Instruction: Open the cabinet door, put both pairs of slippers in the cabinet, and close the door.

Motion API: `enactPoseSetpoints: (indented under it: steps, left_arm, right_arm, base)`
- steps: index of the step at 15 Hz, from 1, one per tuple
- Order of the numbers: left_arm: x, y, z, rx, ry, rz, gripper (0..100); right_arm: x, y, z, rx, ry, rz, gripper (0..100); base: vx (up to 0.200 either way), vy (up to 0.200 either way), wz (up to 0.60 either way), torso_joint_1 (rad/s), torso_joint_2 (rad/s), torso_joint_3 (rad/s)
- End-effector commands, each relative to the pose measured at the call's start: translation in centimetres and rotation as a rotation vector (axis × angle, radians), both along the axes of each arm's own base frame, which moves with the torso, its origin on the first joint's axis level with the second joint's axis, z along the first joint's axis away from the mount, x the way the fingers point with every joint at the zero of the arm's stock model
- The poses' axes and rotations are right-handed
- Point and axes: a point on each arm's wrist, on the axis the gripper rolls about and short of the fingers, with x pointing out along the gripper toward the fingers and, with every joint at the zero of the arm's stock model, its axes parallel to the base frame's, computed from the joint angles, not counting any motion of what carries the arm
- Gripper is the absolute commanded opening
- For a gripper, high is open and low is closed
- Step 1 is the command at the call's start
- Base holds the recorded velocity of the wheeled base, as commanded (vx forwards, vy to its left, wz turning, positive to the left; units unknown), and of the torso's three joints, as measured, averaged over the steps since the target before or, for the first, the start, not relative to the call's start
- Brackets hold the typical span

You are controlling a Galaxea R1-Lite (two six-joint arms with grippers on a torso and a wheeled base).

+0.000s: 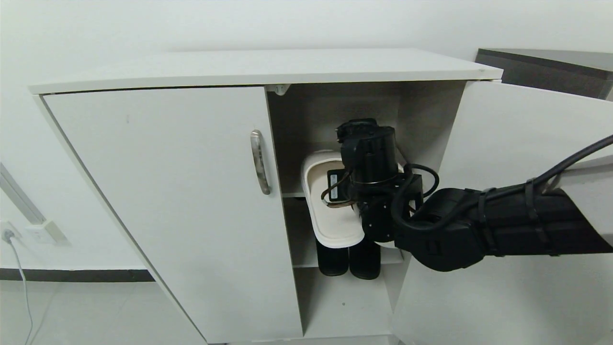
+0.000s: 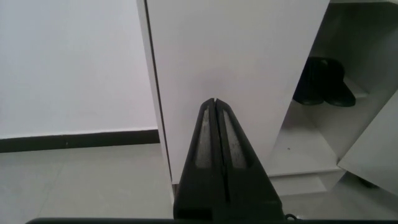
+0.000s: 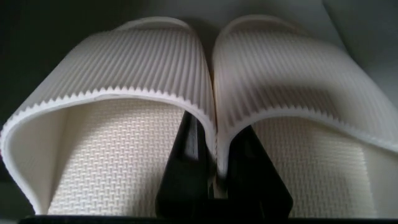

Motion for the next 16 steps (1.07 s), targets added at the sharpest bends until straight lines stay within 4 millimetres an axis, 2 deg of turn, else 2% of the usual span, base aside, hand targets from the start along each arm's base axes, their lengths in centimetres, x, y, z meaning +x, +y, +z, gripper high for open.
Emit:
enactPoseSetpoints:
  steps: [1, 4, 8, 16]
  left_arm:
    - [0.0, 0.0, 0.0, -0.001, 0.001, -0.001, 0]
    - [0.0, 0.0, 0.0, -0.001, 0.001, 0.001, 0]
    - [0.0, 0.0, 0.0, -0.002, 0.001, 0.001, 0]
    - [0.0, 0.0, 0.0, -0.001, 0.001, 0.001, 0]
  right_arm:
    - [2.4, -0.3, 0.0, -0.018, 0.024, -0.014, 0]
    - [3.8, -0.3, 0.9, -0.021, 0.057, -0.034, 0]
    - [6.5, 0.4, 1.2, 0.025, 0.061, -0.075, 0]
    - [7.5, 0.4, 0.9, 0.003, 0.037, -0.124, 0]
  base:
    - [0.0, 0.0, 0.0, 0.0, 0.0, 0.0]
    - [0.0, 0.0, 0.0, 0.0, 0.0, 0.0]
    - [0.0, 0.0, 0.0, 0.0, 0.0, 0.0]
    - [0.0, 0.0, 0.0, 0.0, 0.0, 0.0]
